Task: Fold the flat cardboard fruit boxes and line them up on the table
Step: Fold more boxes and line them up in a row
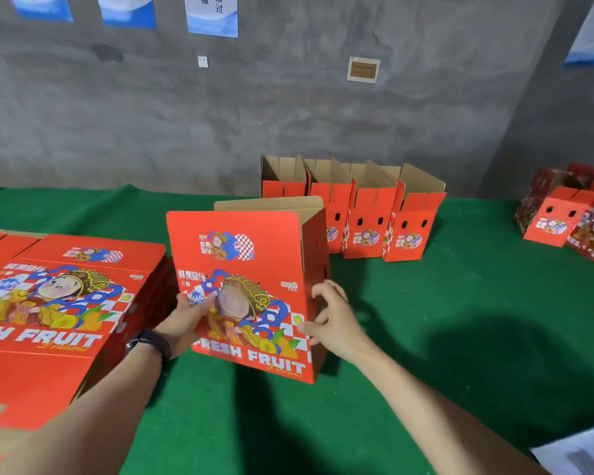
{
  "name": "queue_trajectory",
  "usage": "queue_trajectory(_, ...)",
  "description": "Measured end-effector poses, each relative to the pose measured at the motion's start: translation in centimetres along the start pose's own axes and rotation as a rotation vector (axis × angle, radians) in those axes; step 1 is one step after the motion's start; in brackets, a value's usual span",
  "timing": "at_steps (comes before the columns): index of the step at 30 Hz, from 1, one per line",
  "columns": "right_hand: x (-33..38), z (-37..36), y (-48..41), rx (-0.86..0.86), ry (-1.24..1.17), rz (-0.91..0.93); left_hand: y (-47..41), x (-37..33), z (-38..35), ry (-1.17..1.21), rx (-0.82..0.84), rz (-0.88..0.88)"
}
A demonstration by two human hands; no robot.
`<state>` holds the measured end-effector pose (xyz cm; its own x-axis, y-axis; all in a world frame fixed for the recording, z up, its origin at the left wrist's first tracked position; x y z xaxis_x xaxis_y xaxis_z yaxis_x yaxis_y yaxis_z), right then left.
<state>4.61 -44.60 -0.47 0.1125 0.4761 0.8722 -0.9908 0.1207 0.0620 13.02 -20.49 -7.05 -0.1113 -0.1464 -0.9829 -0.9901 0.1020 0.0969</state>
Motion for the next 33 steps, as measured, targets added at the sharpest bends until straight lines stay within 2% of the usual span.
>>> queue_trajectory(4, -0.7, -3.0, 0.7, -0.178, 0.149, 0.007, 0.6, -1.8, -5.6, 0.073, 0.143, 0.069)
queue_trajectory(8, -1.9, -6.1, 1.5, -0.245, 0.114, -0.041, 1.1, -4.5, -8.4, 0.091, 0.133, 0.019)
queue_trajectory(11, -3.4, -8.9, 2.3, -0.2, 0.224, -0.043, 1.4, -5.1, -8.1, 0.12, 0.087, -0.015)
queue_trajectory(16, -4.6, -10.7, 2.5, -0.183, 0.551, -0.035, 1.3, -6.0, -4.9, -0.162, -0.131, -0.124)
queue_trajectory(22, -4.8, -12.4, 1.8, -0.037, 0.773, 0.027, 0.8, -8.3, -2.8, -0.159, -0.133, -0.213)
queue_trajectory(27, -3.9, -14.3, 0.4, 0.076, 0.856, 0.059, 0.1, -8.9, -1.8, -0.221, -0.114, -0.269)
queue_trajectory(33, -1.3, -17.1, -5.2, 0.149, 0.972, -0.018, 0.2, -10.6, -0.8, -0.73, -0.095, -0.53)
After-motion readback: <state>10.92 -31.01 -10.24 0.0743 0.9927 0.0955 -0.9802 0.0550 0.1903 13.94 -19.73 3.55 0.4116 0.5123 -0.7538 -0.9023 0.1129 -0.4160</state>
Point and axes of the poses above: each hand's wrist, its own y-axis away from the middle knuckle, its own z-axis out of the back of the hand, x = y × z, the point moved 8 cm from there along -y, towards the middle knuckle, and after that the axes turned 11 degrees about -z, right-handed, at the moved point
